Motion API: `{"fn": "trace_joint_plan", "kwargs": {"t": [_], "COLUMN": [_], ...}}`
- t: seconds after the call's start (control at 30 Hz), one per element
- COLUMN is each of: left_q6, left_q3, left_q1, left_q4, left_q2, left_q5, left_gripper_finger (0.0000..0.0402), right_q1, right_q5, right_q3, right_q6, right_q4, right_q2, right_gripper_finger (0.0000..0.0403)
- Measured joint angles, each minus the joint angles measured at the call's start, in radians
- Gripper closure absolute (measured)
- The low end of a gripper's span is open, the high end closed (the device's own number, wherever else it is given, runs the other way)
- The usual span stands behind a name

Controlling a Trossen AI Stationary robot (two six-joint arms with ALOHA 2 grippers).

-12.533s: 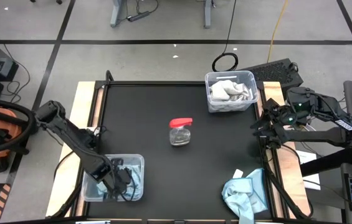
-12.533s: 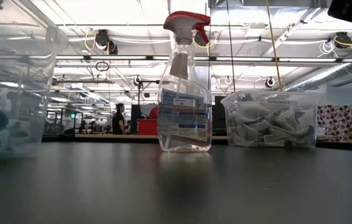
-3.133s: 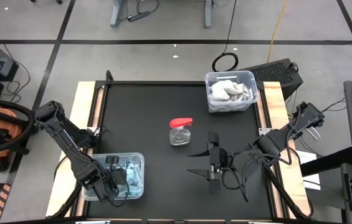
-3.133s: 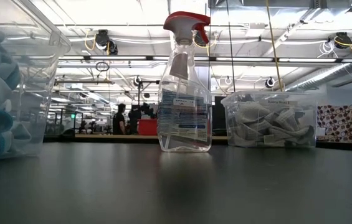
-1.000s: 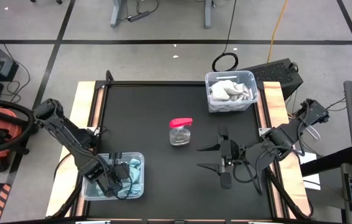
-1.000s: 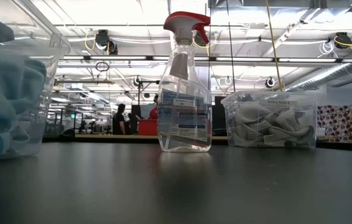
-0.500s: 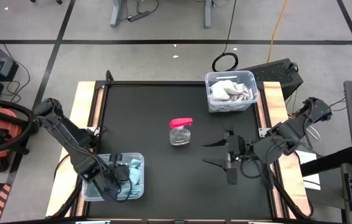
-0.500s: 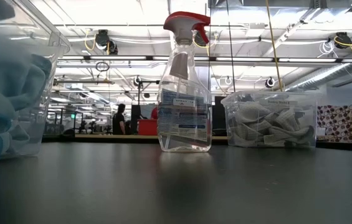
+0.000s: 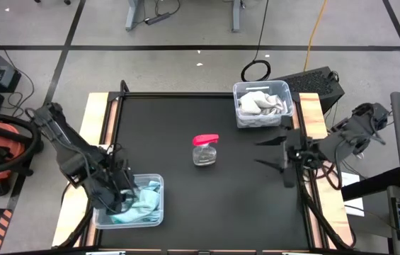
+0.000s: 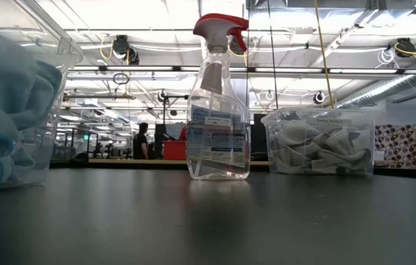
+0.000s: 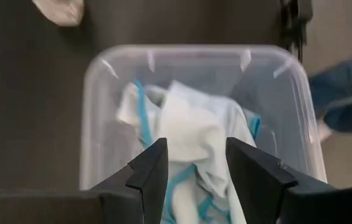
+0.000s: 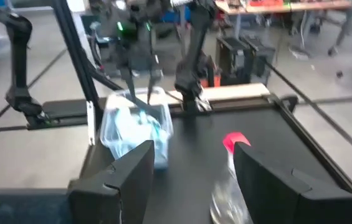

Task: Sort microfiber towel by color & place in baskets
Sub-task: Return to home position

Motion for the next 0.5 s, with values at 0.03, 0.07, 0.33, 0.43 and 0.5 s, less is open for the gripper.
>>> {"fn": "trace_joint_plan", "kwargs": {"t": [0.03, 0.07, 0.33, 0.43, 0.5], "left_q6": [0.000, 0.001, 0.005, 0.030, 0.053], "left_q3": [0.000, 0.000, 0.000, 0.000, 0.000], "left_q1": [0.000, 0.000, -0.001, -0.001, -0.001], "left_q4": [-0.002, -0.004, -0.003, -0.002, -0.002], "left_q2": [-0.019, -0.037, -0.189, -0.244, -0.274], "left_q5": [-0.019, -0.043, -0.307, -0.392, -0.446], "left_gripper_finger": [0.0234, 0.0234, 0.0234, 0.0234, 0.0233], "right_q1": [0.000, 0.000, 0.000, 0.000, 0.000], "right_q5": [0.003, 0.004, 0.026, 0.035, 0.056], "right_q3": [0.000, 0.000, 0.000, 0.000, 0.000], "right_q6": [0.018, 0.037, 0.145, 0.148, 0.149], "right_q4": [-0.033, -0.067, -0.281, -0.323, -0.351], "right_q2": [-0.013, -0.025, -0.104, -0.131, -0.147], "right_gripper_finger": [0.0193, 0.0193, 0.0193, 0.0193, 0.0193]}}
